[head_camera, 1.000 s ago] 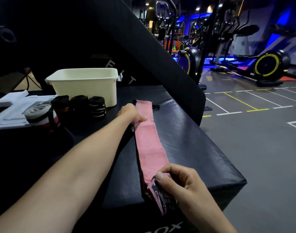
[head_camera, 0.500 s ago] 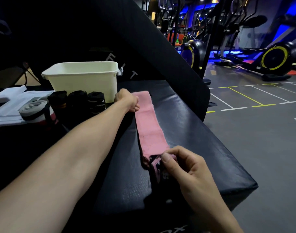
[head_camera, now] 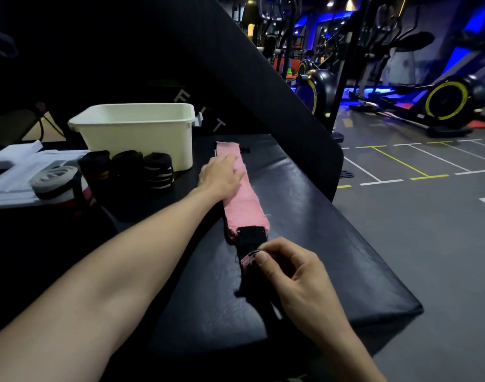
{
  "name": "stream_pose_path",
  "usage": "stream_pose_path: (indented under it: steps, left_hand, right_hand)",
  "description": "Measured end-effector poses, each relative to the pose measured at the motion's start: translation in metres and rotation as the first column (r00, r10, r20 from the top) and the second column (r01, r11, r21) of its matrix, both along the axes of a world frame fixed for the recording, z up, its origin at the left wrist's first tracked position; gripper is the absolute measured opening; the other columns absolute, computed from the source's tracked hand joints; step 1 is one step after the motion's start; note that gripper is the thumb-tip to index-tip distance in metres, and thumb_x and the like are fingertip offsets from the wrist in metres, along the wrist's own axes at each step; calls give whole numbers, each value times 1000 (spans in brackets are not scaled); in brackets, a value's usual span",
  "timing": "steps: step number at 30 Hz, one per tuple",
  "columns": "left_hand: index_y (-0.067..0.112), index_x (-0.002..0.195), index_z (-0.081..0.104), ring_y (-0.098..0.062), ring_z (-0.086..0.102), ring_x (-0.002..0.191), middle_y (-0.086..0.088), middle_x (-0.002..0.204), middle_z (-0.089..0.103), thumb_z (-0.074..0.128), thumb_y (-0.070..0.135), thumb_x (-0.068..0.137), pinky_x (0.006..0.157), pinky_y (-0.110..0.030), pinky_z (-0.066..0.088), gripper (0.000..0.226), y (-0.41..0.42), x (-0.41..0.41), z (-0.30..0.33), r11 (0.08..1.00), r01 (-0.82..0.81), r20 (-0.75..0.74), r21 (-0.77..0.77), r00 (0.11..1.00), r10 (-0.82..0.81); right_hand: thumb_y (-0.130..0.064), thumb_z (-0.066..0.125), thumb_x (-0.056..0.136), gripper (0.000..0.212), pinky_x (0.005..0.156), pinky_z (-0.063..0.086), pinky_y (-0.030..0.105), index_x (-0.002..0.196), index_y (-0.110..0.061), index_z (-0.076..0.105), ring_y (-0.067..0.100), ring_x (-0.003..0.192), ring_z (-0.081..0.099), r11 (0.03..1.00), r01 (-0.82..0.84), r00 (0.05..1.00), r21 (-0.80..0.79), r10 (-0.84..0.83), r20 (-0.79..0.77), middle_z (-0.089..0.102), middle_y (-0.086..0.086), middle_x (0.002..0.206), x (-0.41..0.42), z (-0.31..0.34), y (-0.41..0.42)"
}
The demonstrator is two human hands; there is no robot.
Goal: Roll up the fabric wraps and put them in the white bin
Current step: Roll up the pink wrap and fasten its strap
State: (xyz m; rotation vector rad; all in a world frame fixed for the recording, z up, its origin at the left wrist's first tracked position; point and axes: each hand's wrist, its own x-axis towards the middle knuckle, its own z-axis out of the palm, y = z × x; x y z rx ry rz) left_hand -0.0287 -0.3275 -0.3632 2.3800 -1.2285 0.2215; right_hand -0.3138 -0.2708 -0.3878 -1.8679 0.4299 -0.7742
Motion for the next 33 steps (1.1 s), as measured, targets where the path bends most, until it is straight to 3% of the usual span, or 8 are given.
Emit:
stream_pose_path:
  steps: [3, 6, 9, 12, 16, 22, 27, 33]
  left_hand:
    - [22, 116, 74, -20, 58, 119, 3, 127, 66, 58, 36, 97, 105, -39, 45, 29, 29, -22, 13, 956, 219, -33, -195, 973, -229]
    - [24, 97, 79, -9, 65, 94, 13, 102, 68, 64, 39, 92, 91, -35, 53, 22, 74, -54, 5, 879, 440, -56, -180, 888, -456]
    - [25, 94, 80, -6, 65, 80, 21, 89, 63, 74, 29, 92, 75, -25, 53, 8, 113, -79, 4, 836, 527, -26, -152, 844, -536]
    - [26, 92, 81, -5, 69, 78, 21, 83, 71, 79, 24, 90, 71, -18, 50, 3, 142, -98, 17, 827, 516, -207, -223, 804, -557]
    - [29, 93, 82, -11, 73, 80, 13, 85, 77, 82, 32, 87, 76, -35, 58, 7, 174, -122, 14, 827, 525, -343, -200, 753, -561]
    - [38, 97, 75, -1, 67, 78, 26, 90, 71, 72, 58, 77, 73, -34, 56, 28, 194, -145, -9, 882, 424, -146, -204, 878, -456]
    - [36, 93, 75, 0, 68, 78, 22, 87, 72, 76, 48, 78, 71, -33, 56, 19, 196, -150, -17, 874, 375, -93, -310, 903, -420]
    - [36, 88, 78, -5, 69, 76, 22, 83, 72, 81, 41, 75, 68, -34, 56, 15, 199, -150, -19, 861, 364, -167, -355, 882, -441]
  right_hand:
    - [-18, 71, 94, 11, 78, 53, 25, 84, -22, 73, 7, 81, 70, 1000, 18, 1000, -6, -18, 1, 74, -6, 84, -2, 1, 2]
    - [-21, 75, 91, 10, 81, 55, 33, 82, -27, 75, 13, 87, 69, 994, 94, 996, -59, -94, 10, 68, -7, 92, -4, -2, 3]
    - [-30, 77, 87, 9, 74, 49, 22, 79, -33, 78, 9, 87, 65, 977, 166, 984, -137, -174, -46, 62, -11, 92, -13, -5, 6]
    - [-34, 77, 85, 7, 67, 42, 14, 79, -36, 79, 7, 77, 61, 972, 173, 979, -162, -188, -83, 59, -11, 85, -24, -5, 6]
    - [-31, 77, 86, 9, 64, 44, 16, 81, -37, 81, 10, 73, 62, 975, 143, 985, -169, -157, -75, 60, -9, 81, -31, -2, 8]
    - [-27, 77, 87, 10, 67, 49, 18, 81, -34, 82, 12, 73, 67, 969, 144, 987, -199, -155, -43, 63, -8, 80, -29, -5, 12]
    - [-33, 78, 85, 4, 70, 54, 37, 84, -35, 80, 12, 77, 66, 929, 192, 978, -316, -208, -16, 65, -12, 79, -27, -11, 14]
    - [-38, 79, 83, 13, 72, 51, 23, 95, -32, 80, 9, 89, 63, 844, 175, 975, -507, -222, -33, 60, -20, 92, -35, -11, 12]
